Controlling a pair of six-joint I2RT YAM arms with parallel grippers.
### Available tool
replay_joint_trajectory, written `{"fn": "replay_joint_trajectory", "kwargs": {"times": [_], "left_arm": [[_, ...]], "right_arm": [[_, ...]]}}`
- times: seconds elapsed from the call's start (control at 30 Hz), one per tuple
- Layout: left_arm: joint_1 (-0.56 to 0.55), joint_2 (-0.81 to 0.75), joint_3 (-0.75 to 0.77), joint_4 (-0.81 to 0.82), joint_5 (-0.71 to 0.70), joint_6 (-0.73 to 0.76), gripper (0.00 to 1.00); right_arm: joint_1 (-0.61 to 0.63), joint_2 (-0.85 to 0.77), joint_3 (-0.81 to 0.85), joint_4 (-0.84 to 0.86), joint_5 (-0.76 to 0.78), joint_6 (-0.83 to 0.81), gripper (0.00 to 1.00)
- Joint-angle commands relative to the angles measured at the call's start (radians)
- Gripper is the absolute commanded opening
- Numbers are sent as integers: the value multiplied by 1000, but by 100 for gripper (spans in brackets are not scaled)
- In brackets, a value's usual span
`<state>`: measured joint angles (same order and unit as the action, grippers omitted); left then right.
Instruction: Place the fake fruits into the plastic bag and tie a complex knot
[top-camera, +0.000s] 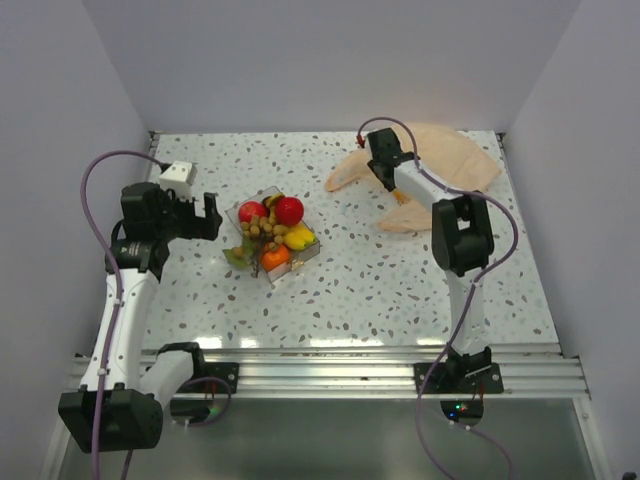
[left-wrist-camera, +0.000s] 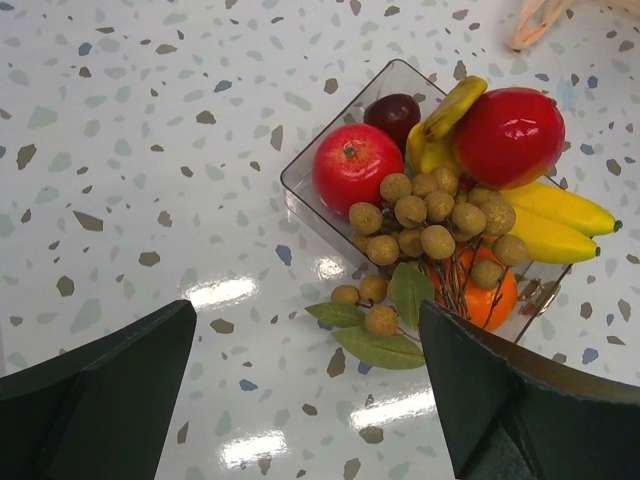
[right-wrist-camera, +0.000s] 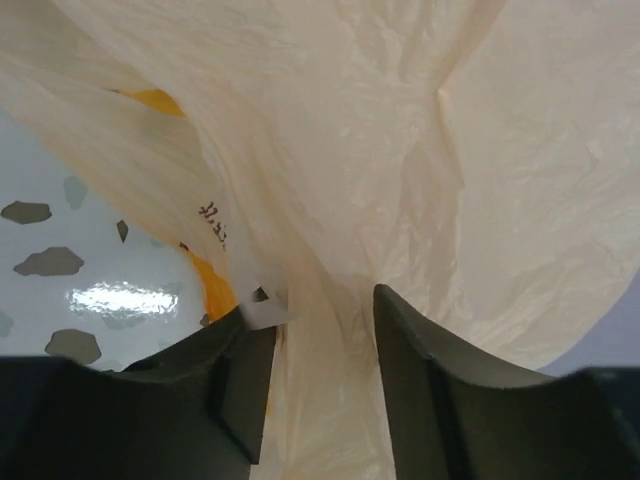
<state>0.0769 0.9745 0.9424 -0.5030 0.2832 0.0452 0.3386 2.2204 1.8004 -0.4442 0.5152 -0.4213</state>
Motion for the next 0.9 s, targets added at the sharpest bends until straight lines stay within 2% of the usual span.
{"fn": "replay_joint_trajectory", "kwargs": {"times": [0.0, 0.03, 0.07, 0.2, 0.4, 0.57, 0.6, 0.7, 0.87], "left_arm": [[4, -19, -16, 23, 14, 5, 100], [4, -23, -19, 26, 8, 5, 100], [6, -25, -22, 27, 8, 11, 100], [3, -31, -40, 67, 4, 8, 100], [4, -76, -96, 125, 163, 107, 100], [3, -105, -145, 149, 332, 226, 100], [4, -108, -151, 152, 403, 251, 100], [-6, -109, -174, 202, 505, 314, 100], [-46, 22, -136, 270, 494, 321, 100]], "right_arm": [[-4, -36, -9, 64, 83, -40, 44], [-3, -44, -7, 50, 72, -27, 30], [-6, -51, -3, 38, 71, -16, 1], [-3, -135, 19, -106, -16, 65, 0], [-6, -292, -9, -305, -246, 248, 0], [-6, -422, -124, -369, -374, 337, 0], [-4, -436, -142, -379, -441, 349, 0], [-4, -481, -237, -357, -509, 375, 0], [-6, -489, -348, -318, -540, 409, 0]]}}
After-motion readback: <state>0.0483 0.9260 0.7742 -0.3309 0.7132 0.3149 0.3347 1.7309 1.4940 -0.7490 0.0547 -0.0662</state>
